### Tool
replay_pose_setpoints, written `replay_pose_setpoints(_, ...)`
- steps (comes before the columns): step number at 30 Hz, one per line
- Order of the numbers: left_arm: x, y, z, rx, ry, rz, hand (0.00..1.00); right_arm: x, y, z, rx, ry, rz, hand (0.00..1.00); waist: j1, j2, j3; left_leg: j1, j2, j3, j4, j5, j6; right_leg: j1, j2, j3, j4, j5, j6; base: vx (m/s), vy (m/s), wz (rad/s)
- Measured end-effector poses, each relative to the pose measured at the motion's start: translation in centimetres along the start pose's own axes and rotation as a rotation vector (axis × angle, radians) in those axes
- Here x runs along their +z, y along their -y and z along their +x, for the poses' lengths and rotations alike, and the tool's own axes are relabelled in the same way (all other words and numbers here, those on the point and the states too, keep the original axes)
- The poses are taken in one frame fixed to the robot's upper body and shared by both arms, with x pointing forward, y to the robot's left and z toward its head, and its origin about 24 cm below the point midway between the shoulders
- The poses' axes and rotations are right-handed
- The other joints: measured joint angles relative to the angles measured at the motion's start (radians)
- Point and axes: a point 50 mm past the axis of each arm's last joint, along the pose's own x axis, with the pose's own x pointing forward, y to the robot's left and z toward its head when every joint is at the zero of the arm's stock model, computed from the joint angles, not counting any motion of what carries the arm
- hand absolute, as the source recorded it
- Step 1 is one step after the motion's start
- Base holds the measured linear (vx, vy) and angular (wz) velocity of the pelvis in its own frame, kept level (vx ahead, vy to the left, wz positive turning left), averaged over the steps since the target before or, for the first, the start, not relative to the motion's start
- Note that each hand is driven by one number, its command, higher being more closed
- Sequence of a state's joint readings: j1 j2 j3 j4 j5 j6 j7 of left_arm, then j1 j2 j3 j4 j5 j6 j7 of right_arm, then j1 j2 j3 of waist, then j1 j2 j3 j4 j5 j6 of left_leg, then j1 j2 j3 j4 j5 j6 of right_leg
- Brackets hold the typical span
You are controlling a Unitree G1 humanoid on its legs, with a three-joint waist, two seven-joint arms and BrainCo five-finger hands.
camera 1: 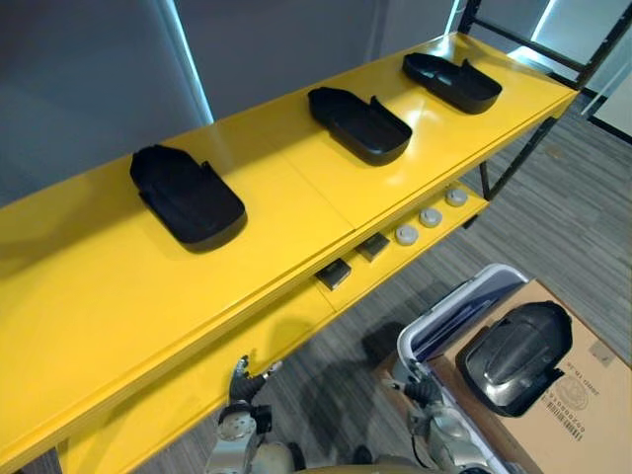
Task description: Walk over and take plastic housings, then place them on the shelf
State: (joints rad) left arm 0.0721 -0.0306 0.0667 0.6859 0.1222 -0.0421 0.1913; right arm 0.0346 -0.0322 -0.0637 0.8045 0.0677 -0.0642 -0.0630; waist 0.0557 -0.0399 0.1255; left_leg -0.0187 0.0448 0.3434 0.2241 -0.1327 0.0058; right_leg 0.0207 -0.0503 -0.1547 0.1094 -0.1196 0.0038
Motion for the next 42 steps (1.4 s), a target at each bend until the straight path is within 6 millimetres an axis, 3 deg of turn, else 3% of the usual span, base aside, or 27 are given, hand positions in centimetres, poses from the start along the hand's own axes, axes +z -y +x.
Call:
replay_pose_setpoints(2,-0.6,0.5,-0.1,-0.04,-0.022,0.036,0.0,-0.2,0.0,0.0,-0.005,-0.007,0.008,0.0,-0.014,0.001,0.0,0.019,-0.007,-0.016,-0.043,0.021,-0.008,0.009,0.004,-0.001,-0.019,0.013,-0.004,-0.04,-0.023,0.02)
replay_pose_setpoints(6,-1.8,0.8,-0.5,-0.051,-0.064,0.047,0.0,-0.3,0.1,-0.1,-0.007,-0.009,0.013,0.0,-0.014,0.01,0.003,0.067,-0.009,-0.007,-0.102,0.03,-0.004,0.007,0.021,0.053,-0.031,0.037,-0.007,-0.05,0.008,-0.41)
replay_pose_setpoints(8,-2.2,0.7,-0.6,-0.048,-0.085,0.063,0.0,0.2,0.0,0.1,-0.006,0.005,0.012,0.0,-0.017,0.024,0.007,0.076,0.004,0.042,-0.125,0.03,-0.005,-0.01,0.034,0.08,-0.066,0.077,0.002,-0.13,0.026,-0.74)
replay_pose_setpoints(9,-2.2,0.6,-0.6,-0.047,-0.085,0.063,0.0,0.7,-0.3,0.3,0.002,0.018,0.01,0.0,-0.017,0.025,0.008,0.075,0.01,0.068,-0.127,0.03,-0.005,-0.02,0.029,0.062,-0.075,0.066,-0.001,-0.17,0.007,-0.91)
replay_pose_setpoints(10,-2.3,0.6,-0.6,-0.045,-0.089,0.06,0.0,1.3,-0.5,0.5,0.01,0.033,0.007,0.0,-0.02,0.038,0.014,0.076,0.024,0.112,-0.139,0.028,-0.002,-0.035,0.01,-0.034,-0.034,0.034,-0.021,-0.17,0.025,-1.0)
replay_pose_setpoints(11,-2.3,0.3,-0.5,-0.037,-0.091,0.064,0.0,2.0,-0.9,0.8,0.021,0.05,0.0,0.0,-0.025,0.057,0.021,0.086,0.045,0.176,-0.16,0.022,-0.001,-0.077,-0.048,-0.254,0.085,-0.017,-0.025,-0.21,0.029,-1.24)
replay_pose_setpoints(14,-3.2,-1.1,-0.7,-0.007,-0.118,0.083,0.0,2.6,-2.2,1.2,0.068,0.049,-0.041,0.0,-0.013,0.054,0.018,0.117,0.083,0.352,-0.144,0.01,-0.021,-0.088,-0.202,-0.638,0.253,-0.058,-0.06,-0.14,-0.038,-1.74)
replay_pose_setpoints(15,-3.4,-1.4,-0.8,0.006,-0.128,0.078,0.0,2.7,-2.5,1.2,0.078,0.052,-0.05,0.0,-0.012,0.044,0.018,0.135,0.085,0.406,-0.124,0.007,-0.032,-0.078,-0.225,-0.673,0.232,-0.043,-0.069,-0.07,-0.164,-1.77)
replay_pose_setpoints(16,-3.5,-1.7,-0.7,0.015,-0.131,0.073,0.0,2.6,-2.5,1.2,0.08,0.051,-0.053,0.0,-0.013,0.032,0.022,0.141,0.076,0.417,-0.111,0.0,-0.042,-0.077,-0.227,-0.658,0.205,-0.002,0.005,-0.01,-0.216,-1.55)
replay_pose_setpoints(18,-3.6,-1.3,-0.8,0.005,-0.146,0.064,0.0,1.7,-1.4,1.0,0.054,0.025,-0.065,0.0,-0.017,0.061,0.016,0.141,0.128,0.39,-0.094,-0.001,-0.048,-0.059,-0.102,-0.564,0.06,0.054,-0.026,-0.01,-0.26,-1.29)
replay_pose_setpoints(21,-3.3,-1.1,-0.4,0.001,-0.142,0.064,0.0,0.7,-0.2,0.6,0.017,-0.002,-0.066,0.0,-0.025,0.064,0.018,0.12,0.2,0.366,0.03,-0.029,-0.075,-0.051,-0.048,-0.516,0.017,0.05,-0.034,0.0,-0.187,-0.74)
replay_pose_setpoints(22,-3.3,-1.0,-0.4,0.0,-0.143,0.064,0.0,-0.1,0.3,0.4,-0.005,-0.022,-0.052,0.0,-0.034,0.054,0.026,0.104,0.232,0.324,0.106,-0.046,-0.064,-0.039,-0.033,-0.499,0.014,0.041,-0.044,-0.02,-0.19,-0.45)
replay_pose_setpoints(23,-3.4,-1.0,-0.5,-0.001,-0.148,0.061,0.0,-0.4,0.7,0.2,-0.025,-0.032,-0.042,0.0,-0.039,0.042,0.04,0.078,0.229,0.21,0.162,-0.068,-0.052,-0.025,-0.024,-0.476,0.014,0.036,-0.05,-0.03,-0.135,-0.44)
replay_pose_setpoints(24,-3.4,-0.8,-0.5,-0.003,-0.15,0.057,0.0,-0.4,0.9,0.2,-0.031,-0.033,-0.041,0.0,-0.037,0.041,0.044,0.064,0.21,0.131,0.171,-0.076,-0.064,-0.024,-0.021,-0.462,0.015,0.036,-0.051,-0.03,-0.075,-0.65)
replay_pose_setpoints(26,-3.6,-0.6,-0.7,-0.002,-0.16,0.03,0.0,-0.3,1.6,0.3,-0.055,-0.029,-0.022,0.0,-0.036,0.046,0.056,0.012,0.105,-0.127,0.125,-0.093,-0.093,-0.022,-0.019,-0.404,0.017,0.036,-0.05,-0.02,-0.007,-0.74)
replay_pose_setpoints(28,-3.6,-0.6,-0.7,0.0,-0.16,0.02,0.0,-0.1,1.8,0.3,-0.07,-0.027,-0.007,0.0,-0.031,0.059,0.063,-0.033,0.058,-0.237,0.11,-0.089,-0.093,-0.023,-0.017,-0.364,0.031,0.038,-0.045,-0.01,0.048,-0.78)
replay_pose_setpoints(30,-3.7,-0.6,-0.7,0.002,-0.165,0.01,0.0,-0.2,2.1,0.3,-0.093,-0.03,-0.006,0.0,-0.02,0.094,0.068,-0.044,0.064,-0.244,0.12,-0.063,-0.045,-0.027,-0.002,-0.315,0.07,0.024,-0.034,0.02,0.099,-0.85)
replay_pose_setpoints(33,-3.6,-1.2,-0.5,0.027,-0.164,0.012,0.0,-1.7,1.9,-0.4,-0.091,-0.07,0.023,0.0,-0.02,0.078,0.045,-0.006,0.038,-0.217,0.051,-0.068,-0.033,-0.024,-0.025,-0.278,0.068,0.029,-0.012,0.11,0.164,-0.3)
replay_pose_setpoints(35,-3.6,-1.4,-0.5,0.03,-0.162,0.014,0.0,-2.2,2.1,-0.6,-0.112,-0.084,0.078,0.0,-0.022,0.063,0.038,0.035,0.009,-0.205,-0.021,-0.035,-0.014,-0.021,-0.042,-0.265,0.047,0.048,0.0,0.12,0.128,-0.05)
replay_pose_setpoints(42,-4.8,-1.8,-1.2,0.039,-0.198,0.019,0.0,-2.1,3.8,-0.8,-0.191,-0.068,0.172,0.0,-0.04,0.06,0.033,0.093,-0.033,-0.207,-0.082,-0.022,0.0,0.059,-0.049,-0.262,-0.068,0.1,0.034,0.12,0.093,0.02)
